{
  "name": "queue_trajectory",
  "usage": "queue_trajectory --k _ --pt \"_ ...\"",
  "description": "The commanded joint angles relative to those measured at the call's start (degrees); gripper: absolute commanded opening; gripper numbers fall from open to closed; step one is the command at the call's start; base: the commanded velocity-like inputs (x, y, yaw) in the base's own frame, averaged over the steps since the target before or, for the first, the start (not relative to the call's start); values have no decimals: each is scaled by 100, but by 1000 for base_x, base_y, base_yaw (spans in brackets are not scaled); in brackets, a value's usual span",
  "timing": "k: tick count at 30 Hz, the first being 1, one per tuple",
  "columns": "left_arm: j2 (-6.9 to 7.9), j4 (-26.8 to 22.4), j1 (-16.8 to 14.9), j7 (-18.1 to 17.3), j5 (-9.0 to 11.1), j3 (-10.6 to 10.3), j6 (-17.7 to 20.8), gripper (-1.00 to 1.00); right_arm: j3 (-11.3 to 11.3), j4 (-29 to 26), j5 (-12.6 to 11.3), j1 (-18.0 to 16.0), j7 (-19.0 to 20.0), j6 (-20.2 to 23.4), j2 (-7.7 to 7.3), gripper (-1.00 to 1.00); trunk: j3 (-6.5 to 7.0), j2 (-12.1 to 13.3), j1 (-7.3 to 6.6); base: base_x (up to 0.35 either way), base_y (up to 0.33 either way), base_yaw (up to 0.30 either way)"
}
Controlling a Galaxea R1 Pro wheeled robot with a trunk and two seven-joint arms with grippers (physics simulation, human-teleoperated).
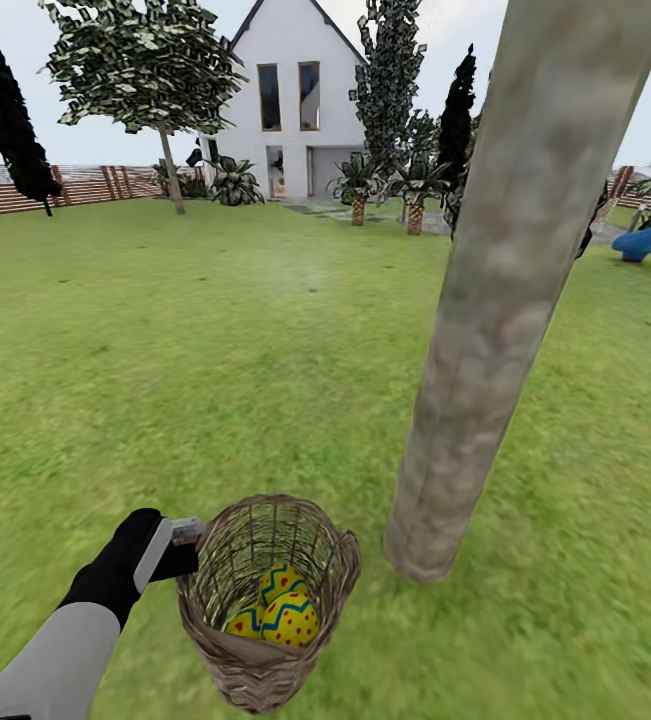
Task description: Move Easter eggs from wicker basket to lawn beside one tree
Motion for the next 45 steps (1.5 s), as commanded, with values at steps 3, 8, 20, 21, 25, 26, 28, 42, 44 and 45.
queue_trajectory --k 3,8,20,21,25,26,28,42,44,45 --pt "-1 -9 -4 48 116 7 15 -100 -50 18 59 -7 14 -34 -9 100 -5 -3 3 239 -150 0" --pt "-11 -10 -4 48 119 -1 15 -100 -50 18 59 -7 14 -34 -12 100 -5 -3 3 18 -13 0" --pt "-38 -2 -4 48 124 4 -54 -100 -50 18 59 -7 14 -43 -12 100 -131 -284 157 0 0 0" --pt "-31 -1 -4 48 124 5 -55 -100 -50 18 59 -7 14 -43 -12 100 -149 -324 179 0 0 0" --pt "-11 -1 -4 46 124 6 -55 -100 -50 18 59 -7 14 -43 -12 100 -221 -484 267 0 0 0" --pt "-10 -1 -4 46 124 6 -55 -100 -50 18 59 -7 14 -43 -12 100 -239 -524 289 0 0 0" --pt "-10 -1 -4 45 124 5 -55 -100 -50 18 59 -7 14 -43 -12 100 -274 -605 333 0 0 0" --pt "-40 -1 -4 47 124 -3 -55 -100 -59 13 46 57 12 -96 -3 100 -526 -1166 640 0 0 0" --pt "-38 -1 -4 47 124 -3 -55 -100 -58 10 51 62 21 -89 -5 100 -562 -1246 684 0 0 0" --pt "-37 -1 -4 47 124 -3 -55 -100 -58 10 50 63 19 -97 -4 100 -580 -1287 706 0 0 0"
